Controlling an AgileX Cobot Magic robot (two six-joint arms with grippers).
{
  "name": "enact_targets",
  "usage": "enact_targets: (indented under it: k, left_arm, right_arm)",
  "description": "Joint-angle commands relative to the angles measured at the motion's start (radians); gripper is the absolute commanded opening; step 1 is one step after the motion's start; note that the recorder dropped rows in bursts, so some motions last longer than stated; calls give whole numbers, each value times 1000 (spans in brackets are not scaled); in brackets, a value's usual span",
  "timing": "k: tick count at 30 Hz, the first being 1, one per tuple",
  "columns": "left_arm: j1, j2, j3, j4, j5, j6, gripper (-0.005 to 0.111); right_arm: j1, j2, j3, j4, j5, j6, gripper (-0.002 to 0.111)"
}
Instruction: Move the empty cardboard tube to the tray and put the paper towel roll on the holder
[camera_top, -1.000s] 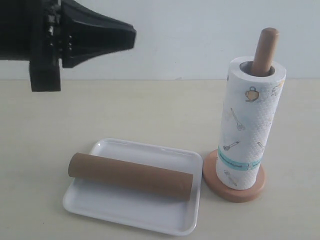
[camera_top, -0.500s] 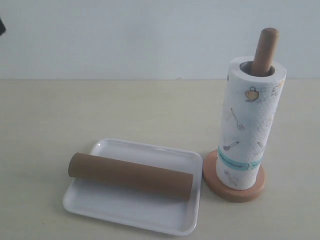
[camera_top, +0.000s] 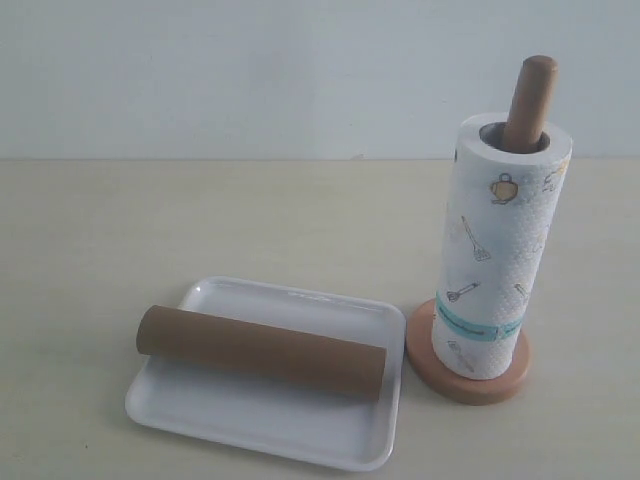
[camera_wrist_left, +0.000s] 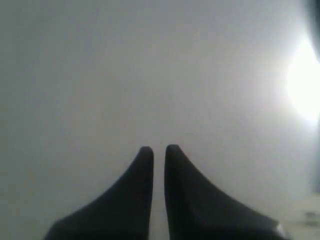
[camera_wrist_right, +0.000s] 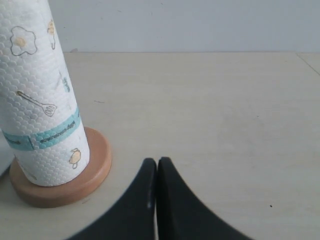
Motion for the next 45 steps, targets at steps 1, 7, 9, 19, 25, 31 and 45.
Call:
enact_targets:
  k: [1,7,9,19,25,31,45]
  left_arm:
    - [2,-2,36,-152,118,499,8]
    - [2,-2,36,-191,164,522,8]
    - [2,-2,36,-191,166,557,8]
    - [60,-194,36,-191,618,523,8]
    - [184,-440,36,-193,845,282,8]
    - [220,-515,33,-211,1014,247,8]
    - [220,-487,403,-459,690,394,8]
  right_arm:
    - [-3,-4,0,1,-13,2,0]
    - [-3,-4,0,1,-13,2,0]
    - [-3,-4,0,1,-13,2,0]
    - [-3,-4,0,1,-13,2,0]
    - [-3,-4,0,1,-13,2,0]
    - [-3,-4,0,1,-15,2,0]
    - [-3,-4,0,1,-15,2,0]
